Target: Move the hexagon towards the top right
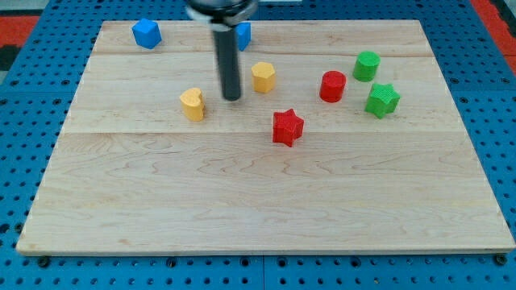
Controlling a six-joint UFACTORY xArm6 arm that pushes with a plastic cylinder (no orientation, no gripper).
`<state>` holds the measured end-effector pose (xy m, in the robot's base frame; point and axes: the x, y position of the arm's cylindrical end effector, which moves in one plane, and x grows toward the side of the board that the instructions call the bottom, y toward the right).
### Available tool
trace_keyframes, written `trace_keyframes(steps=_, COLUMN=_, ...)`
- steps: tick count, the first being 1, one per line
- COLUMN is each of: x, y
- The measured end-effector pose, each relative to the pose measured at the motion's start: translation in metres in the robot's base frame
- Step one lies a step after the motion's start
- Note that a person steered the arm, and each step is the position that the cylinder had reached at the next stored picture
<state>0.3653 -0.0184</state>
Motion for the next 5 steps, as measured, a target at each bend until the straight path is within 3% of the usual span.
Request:
trace_keyframes(steps=2, x=-0.031, y=0.02)
trace_keyframes(steps=4, x=-0.029, y=0.02)
trace_keyframes(steps=5, x=-0.014, y=-0.038)
